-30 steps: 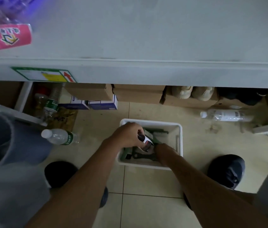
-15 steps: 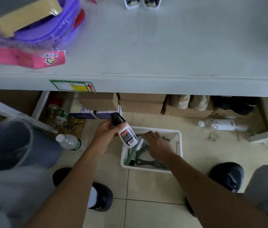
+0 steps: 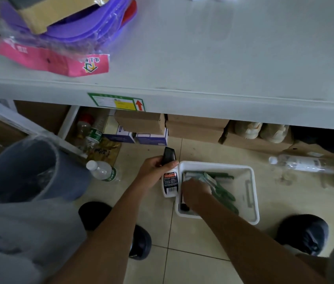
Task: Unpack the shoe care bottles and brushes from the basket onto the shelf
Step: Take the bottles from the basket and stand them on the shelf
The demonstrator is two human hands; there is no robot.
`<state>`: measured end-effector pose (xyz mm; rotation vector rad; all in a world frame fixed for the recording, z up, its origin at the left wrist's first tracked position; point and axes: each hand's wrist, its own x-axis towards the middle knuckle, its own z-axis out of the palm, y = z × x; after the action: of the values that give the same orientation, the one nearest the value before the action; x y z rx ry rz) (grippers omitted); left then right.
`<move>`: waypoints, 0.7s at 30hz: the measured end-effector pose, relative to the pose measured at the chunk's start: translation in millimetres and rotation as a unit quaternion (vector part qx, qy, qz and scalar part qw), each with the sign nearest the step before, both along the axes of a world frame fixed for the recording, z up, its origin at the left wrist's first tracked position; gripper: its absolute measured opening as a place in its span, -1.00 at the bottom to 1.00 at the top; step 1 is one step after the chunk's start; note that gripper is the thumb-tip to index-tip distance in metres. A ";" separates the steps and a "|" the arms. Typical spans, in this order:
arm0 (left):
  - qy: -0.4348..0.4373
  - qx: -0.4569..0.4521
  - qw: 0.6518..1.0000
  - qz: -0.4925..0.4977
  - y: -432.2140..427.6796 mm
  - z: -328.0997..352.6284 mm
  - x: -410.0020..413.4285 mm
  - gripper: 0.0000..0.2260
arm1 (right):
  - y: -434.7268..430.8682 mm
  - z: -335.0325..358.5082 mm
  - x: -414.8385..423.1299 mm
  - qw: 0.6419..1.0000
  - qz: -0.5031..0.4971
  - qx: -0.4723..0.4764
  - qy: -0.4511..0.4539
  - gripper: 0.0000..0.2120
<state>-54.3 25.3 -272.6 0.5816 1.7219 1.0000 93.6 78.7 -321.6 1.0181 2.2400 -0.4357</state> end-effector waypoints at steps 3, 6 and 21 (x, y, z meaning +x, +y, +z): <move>-0.026 -0.007 0.999 -0.021 -0.7 -7.4 1.6 -0.62 | 4.1 -15.7 5.7 0.994 -0.061 -0.087 0.041 -0.73; -0.043 -0.010 0.999 -0.030 -2.4 -12.1 3.3 -0.64 | 2.4 -16.3 12.2 0.971 -0.152 -0.182 0.023 -0.79; -0.093 -0.036 0.994 -0.036 -9.9 -26.1 13.0 -0.71 | 0.3 -56.1 18.2 0.730 -0.560 -0.363 0.149 -0.78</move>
<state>-41.3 15.5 -298.7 0.4847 1.5557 0.9090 111.8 79.0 -377.7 1.7768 1.1237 -1.9059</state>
